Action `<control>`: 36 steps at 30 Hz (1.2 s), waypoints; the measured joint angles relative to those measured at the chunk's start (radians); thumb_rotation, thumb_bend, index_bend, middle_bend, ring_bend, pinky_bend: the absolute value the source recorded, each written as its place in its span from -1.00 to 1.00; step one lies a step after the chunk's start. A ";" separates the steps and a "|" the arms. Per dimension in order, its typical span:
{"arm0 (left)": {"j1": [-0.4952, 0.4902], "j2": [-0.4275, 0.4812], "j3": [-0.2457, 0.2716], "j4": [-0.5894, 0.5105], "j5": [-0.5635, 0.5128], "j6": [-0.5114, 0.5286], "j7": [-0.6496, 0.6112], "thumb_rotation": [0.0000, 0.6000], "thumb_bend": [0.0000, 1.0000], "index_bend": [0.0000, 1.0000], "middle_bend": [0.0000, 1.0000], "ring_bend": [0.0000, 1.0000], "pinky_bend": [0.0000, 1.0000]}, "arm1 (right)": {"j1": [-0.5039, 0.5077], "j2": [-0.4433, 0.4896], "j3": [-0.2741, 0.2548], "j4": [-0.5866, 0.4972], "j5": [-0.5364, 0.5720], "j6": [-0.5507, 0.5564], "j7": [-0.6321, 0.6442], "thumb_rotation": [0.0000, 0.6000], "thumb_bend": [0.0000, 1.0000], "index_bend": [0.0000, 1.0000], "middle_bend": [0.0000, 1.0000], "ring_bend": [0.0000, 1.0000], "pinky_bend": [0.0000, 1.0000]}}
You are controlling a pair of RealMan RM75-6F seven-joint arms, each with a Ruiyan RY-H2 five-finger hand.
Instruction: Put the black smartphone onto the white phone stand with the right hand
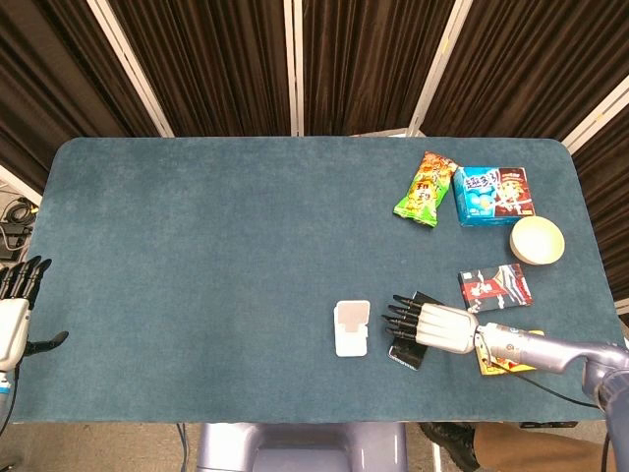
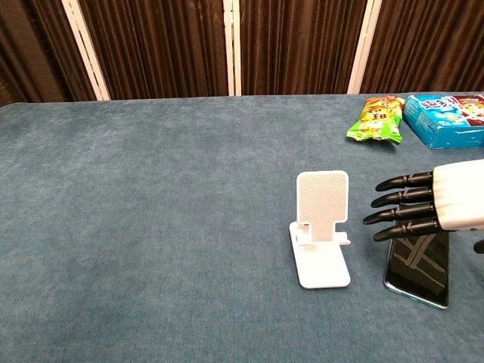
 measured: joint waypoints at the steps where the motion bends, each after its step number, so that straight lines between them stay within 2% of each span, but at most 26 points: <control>1: 0.000 -0.001 0.000 0.000 -0.001 0.000 0.001 1.00 -1.00 -1.00 -1.00 -1.00 -1.00 | 0.002 -0.007 -0.003 0.010 0.001 0.001 0.005 1.00 -1.00 -1.00 -1.00 -1.00 -1.00; 19: -0.002 -0.003 0.005 -0.001 0.000 0.004 0.005 1.00 -1.00 -1.00 -1.00 -1.00 -1.00 | -0.014 -0.108 -0.058 0.127 0.058 -0.006 0.065 1.00 -1.00 -1.00 -1.00 -1.00 -0.96; 22: -0.003 -0.004 0.006 -0.001 -0.001 0.003 0.006 1.00 -1.00 -1.00 -1.00 -1.00 -1.00 | -0.018 -0.120 -0.066 0.151 0.069 -0.010 0.090 1.00 -0.98 -0.96 -0.89 -1.00 -0.95; 24: -0.004 -0.004 0.007 0.000 -0.001 0.001 0.006 1.00 -1.00 -1.00 -1.00 -1.00 -1.00 | -0.021 -0.129 -0.074 0.172 0.075 -0.009 0.108 1.00 -0.92 -0.86 -0.76 -0.95 -0.91; 28: -0.006 -0.006 0.008 0.001 -0.003 -0.002 0.008 1.00 -1.00 -1.00 -1.00 -1.00 -1.00 | -0.024 -0.143 -0.092 0.211 0.079 0.005 0.139 1.00 -0.64 -0.27 -0.29 -0.54 -0.59; 31: -0.007 -0.007 0.008 0.001 -0.004 -0.002 0.008 1.00 -1.00 -1.00 -1.00 -1.00 -1.00 | -0.027 -0.153 -0.100 0.233 0.080 0.029 0.149 1.00 -0.40 0.08 -0.01 -0.27 -0.41; 36: -0.008 -0.006 0.009 0.001 -0.005 -0.005 0.007 1.00 -1.00 -1.00 -1.00 -1.00 -1.00 | -0.034 -0.168 -0.107 0.280 0.082 0.094 0.161 1.00 -0.19 0.24 0.14 -0.12 -0.26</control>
